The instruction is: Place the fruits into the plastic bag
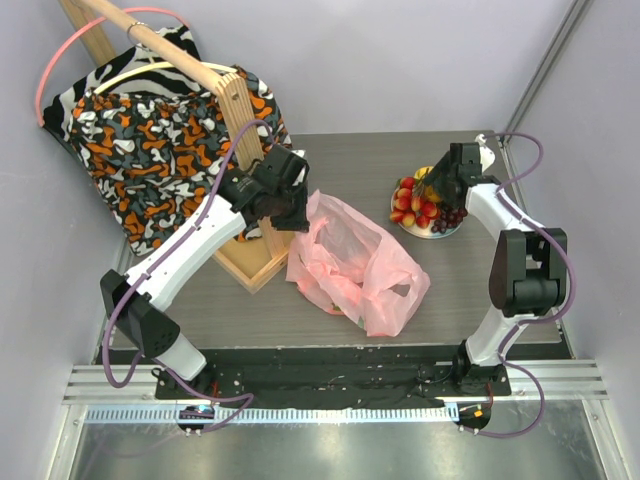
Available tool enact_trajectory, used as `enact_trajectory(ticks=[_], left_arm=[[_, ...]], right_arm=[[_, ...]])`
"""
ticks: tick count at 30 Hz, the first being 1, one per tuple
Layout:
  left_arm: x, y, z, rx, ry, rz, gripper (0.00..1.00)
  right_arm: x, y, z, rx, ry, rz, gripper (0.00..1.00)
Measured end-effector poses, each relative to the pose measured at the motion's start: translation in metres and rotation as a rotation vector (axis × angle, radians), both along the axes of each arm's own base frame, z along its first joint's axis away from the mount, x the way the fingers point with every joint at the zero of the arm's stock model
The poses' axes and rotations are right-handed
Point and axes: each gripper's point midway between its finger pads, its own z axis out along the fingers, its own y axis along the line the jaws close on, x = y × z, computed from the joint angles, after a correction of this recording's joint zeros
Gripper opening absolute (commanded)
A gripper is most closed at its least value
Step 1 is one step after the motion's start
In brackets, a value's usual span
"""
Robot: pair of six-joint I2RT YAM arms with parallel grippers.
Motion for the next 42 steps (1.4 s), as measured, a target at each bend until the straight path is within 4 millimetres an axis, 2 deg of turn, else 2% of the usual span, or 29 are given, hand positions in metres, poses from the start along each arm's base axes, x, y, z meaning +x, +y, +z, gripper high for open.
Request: enact_trajectory(ticks=[8, 17, 32, 37, 38, 42], left_arm=[[0.0, 0.0, 0.0, -0.002, 0.001, 0.001, 0.0], [0.0, 0.0, 0.0, -0.003, 0.002, 0.0, 0.0], [0.0, 0.0, 0.0, -0.003, 0.002, 0.001, 0.0], [0.0, 0.0, 0.0, -0.003, 0.002, 0.001, 0.0], [0.0, 0.0, 0.0, -0.003, 0.002, 0.001, 0.0], [0.0, 0.0, 0.0, -0.003, 0.002, 0.001, 0.0]], right_arm=[[0.001, 0.0, -0.013, 0.006, 0.024, -0.008, 0.69], [-0.001, -0.001, -0.016, 0.008, 0.031, -0.022, 0.73], [-0.001, -0.003, -0.029, 0.013, 0.052, -0.05, 0.72], [0.003, -0.003, -0.03, 0.018, 0.041, -0.054, 0.63], [0.004, -0.003, -0.03, 0.018, 0.038, -0.054, 0.55], [0.006, -0.002, -0.028, 0.029, 0.025, -0.059, 0.42]])
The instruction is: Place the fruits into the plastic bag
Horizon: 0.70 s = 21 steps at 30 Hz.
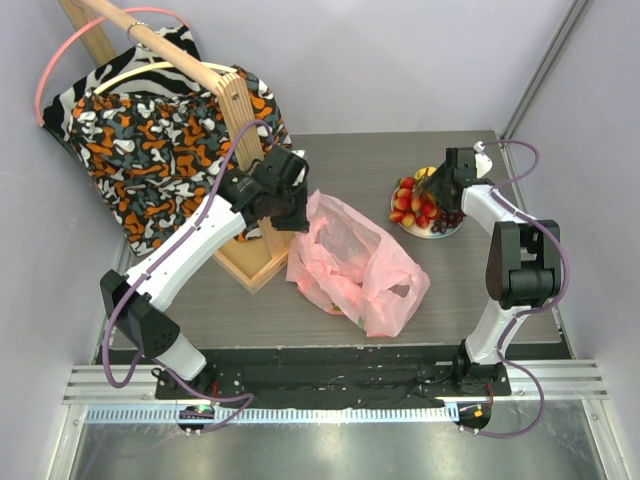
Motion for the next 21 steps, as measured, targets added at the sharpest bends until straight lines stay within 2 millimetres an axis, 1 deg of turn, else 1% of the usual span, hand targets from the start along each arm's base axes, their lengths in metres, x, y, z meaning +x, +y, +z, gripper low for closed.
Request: enact_trajectory(ticks=[9, 13, 21], left_arm=[[0.0, 0.0, 0.0, -0.003, -0.001, 0.002, 0.0], [0.0, 0.0, -0.002, -0.004, -0.002, 0.002, 0.0], [-0.004, 0.001, -0.003, -0.013, 0.006, -0.004, 0.0]], right_arm=[[0.0, 0.004, 0.0, 0.02, -0.004, 0.008, 0.41], [-0.011, 0.004, 0.0, 0.021, 0.006, 0.013, 0.41], [-0.024, 0.004, 0.02, 0.016, -0.019, 0.021, 0.41]])
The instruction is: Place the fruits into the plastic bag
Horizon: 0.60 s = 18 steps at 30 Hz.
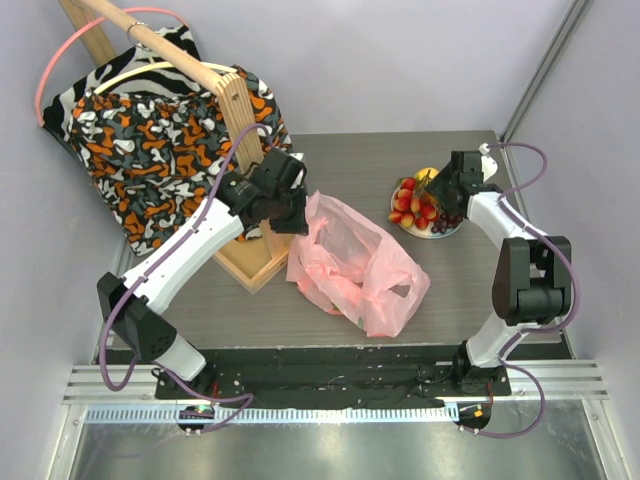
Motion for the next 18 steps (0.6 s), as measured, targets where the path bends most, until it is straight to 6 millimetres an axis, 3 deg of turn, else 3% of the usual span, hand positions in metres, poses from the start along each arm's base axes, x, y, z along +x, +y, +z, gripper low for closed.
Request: enact_trajectory(ticks=[13, 18], left_arm=[[-0.002, -0.004, 0.001, -0.026, 0.005, -0.015, 0.0], [-0.002, -0.005, 0.001, -0.033, 0.006, -0.019, 0.0]], right_arm=[[-0.025, 0.0, -0.001, -0.007, 0.034, 0.019, 0.42], [-0.04, 0.001, 0.008, -0.003, 0.024, 0.023, 0.43]])
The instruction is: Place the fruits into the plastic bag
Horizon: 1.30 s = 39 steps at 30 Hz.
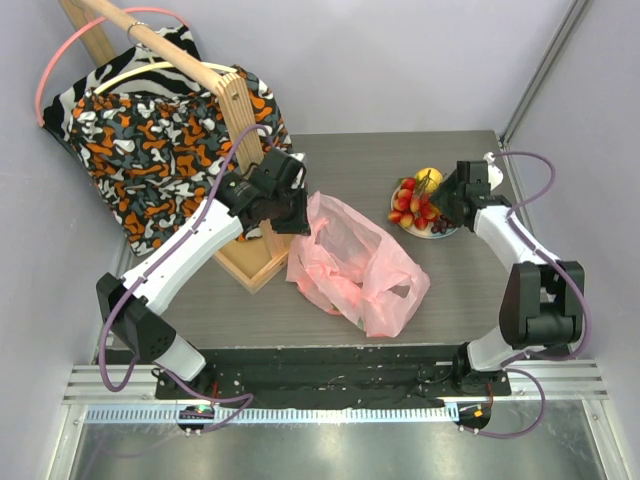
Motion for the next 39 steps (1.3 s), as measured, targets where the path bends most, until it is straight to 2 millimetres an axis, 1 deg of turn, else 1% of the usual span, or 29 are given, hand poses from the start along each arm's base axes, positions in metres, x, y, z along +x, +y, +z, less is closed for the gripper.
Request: enact_trajectory(ticks=[4, 7, 10, 15, 19, 21, 22, 25, 26, 28, 29, 33, 36, 39], left_arm=[[-0.002, 0.0, -0.001, -0.004, 0.007, -0.007, 0.0], [-0.003, -0.001, -0.002, -0.006, 0.01, -0.01, 0.0], [-0.003, -0.001, -0.002, -0.006, 0.011, -0.014, 0.0], [-0.004, -0.002, -0.002, -0.01, 0.012, -0.022, 0.0], [-0.005, -0.003, -0.001, -0.014, 0.015, -0.027, 0.0], [-0.006, -0.003, -0.001, -0.016, 0.015, -0.029, 0.0], [-0.006, -0.003, -0.001, -0.015, 0.015, -0.031, 0.0], [-0.006, -0.003, -0.001, -0.017, 0.016, -0.034, 0.0], [-0.006, -0.003, -0.001, -0.017, 0.016, -0.035, 0.0], [-0.006, -0.004, -0.001, -0.018, 0.017, -0.037, 0.0], [-0.007, -0.004, -0.001, -0.02, 0.017, -0.039, 0.0], [-0.007, -0.006, 0.0, -0.028, 0.016, -0.046, 0.0], [-0.006, -0.007, 0.0, -0.032, 0.015, -0.048, 0.0], [-0.006, -0.008, 0.0, -0.038, 0.014, -0.05, 0.0]], right_arm=[[-0.011, 0.0, 0.015, 0.001, -0.036, 0.001, 0.43], [-0.018, 0.0, 0.022, 0.001, -0.053, 0.001, 0.43], [-0.023, -0.001, 0.026, -0.001, -0.06, 0.0, 0.43], [-0.045, -0.007, 0.028, -0.028, -0.045, -0.018, 0.43], [-0.057, -0.012, 0.045, -0.05, -0.077, -0.026, 0.42], [-0.062, -0.012, 0.056, -0.055, -0.1, -0.027, 0.4], [-0.064, -0.013, 0.062, -0.057, -0.116, -0.025, 0.37], [-0.069, -0.01, 0.078, -0.054, -0.157, -0.002, 0.36], [-0.069, -0.008, 0.084, -0.053, -0.17, 0.015, 0.34], [-0.067, -0.001, 0.097, -0.043, -0.198, 0.059, 0.33], [-0.065, 0.004, 0.104, -0.034, -0.21, 0.087, 0.31], [-0.057, 0.023, 0.133, 0.001, -0.26, 0.203, 0.3], [-0.054, 0.046, 0.151, 0.037, -0.295, 0.308, 0.3], [-0.055, 0.075, 0.17, 0.079, -0.336, 0.431, 0.3]])
